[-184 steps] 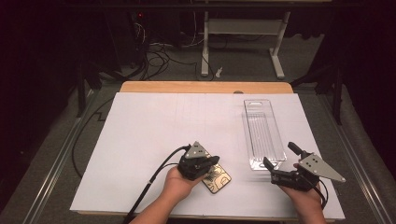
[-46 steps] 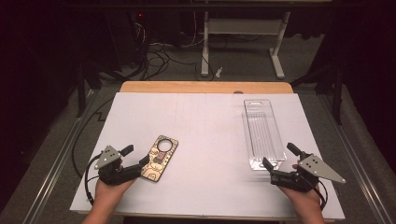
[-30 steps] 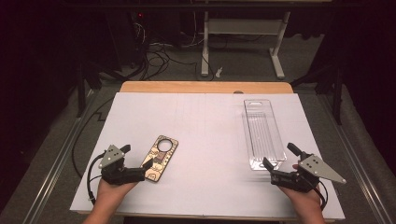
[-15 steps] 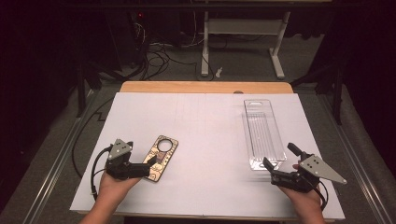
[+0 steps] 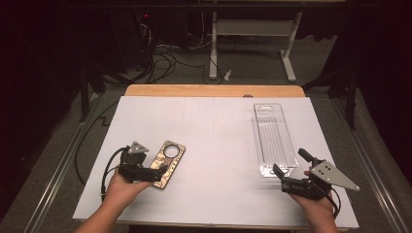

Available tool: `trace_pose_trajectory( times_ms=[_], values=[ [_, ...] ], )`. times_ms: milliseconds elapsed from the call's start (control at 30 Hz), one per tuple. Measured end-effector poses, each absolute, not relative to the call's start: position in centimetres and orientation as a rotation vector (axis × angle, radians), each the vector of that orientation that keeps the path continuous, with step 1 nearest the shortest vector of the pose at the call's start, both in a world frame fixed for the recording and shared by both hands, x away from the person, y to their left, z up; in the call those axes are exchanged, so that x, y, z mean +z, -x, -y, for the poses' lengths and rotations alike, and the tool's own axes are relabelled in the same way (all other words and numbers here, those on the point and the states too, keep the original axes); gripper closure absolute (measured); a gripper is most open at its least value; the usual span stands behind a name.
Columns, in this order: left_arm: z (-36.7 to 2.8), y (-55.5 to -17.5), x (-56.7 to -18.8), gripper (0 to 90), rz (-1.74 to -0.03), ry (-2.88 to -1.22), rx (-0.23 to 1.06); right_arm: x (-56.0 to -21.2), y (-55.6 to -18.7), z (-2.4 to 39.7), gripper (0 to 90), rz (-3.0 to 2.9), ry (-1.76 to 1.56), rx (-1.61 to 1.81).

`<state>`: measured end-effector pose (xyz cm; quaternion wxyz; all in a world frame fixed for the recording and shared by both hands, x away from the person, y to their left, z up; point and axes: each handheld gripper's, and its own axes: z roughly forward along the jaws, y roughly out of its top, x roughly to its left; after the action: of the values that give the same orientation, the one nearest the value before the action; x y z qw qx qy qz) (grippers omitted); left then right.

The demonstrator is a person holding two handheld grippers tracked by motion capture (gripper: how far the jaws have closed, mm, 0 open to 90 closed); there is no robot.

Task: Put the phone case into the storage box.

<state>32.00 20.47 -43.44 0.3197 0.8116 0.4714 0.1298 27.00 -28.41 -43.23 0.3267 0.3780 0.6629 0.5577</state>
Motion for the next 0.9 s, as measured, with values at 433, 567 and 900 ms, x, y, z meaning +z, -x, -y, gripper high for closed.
trace_pose_trajectory(
  times_ms=[433,567,900],
  values=[
    [-18.9,-33.4,-43.9,0.7,-1.326,-2.335,0.213,-43.0,-26.9,28.5,1.6,-1.734,-0.982,1.47],
    [-18.6,-33.8,-44.1,0.7,-1.357,-2.376,0.182,-42.9,-26.9,28.5,1.6,-1.732,-0.977,1.477],
    [-17.7,-34.8,-43.7,0.8,-1.393,-2.479,0.084,-42.9,-26.9,28.7,1.7,-1.721,-0.984,1.493]
  ],
)
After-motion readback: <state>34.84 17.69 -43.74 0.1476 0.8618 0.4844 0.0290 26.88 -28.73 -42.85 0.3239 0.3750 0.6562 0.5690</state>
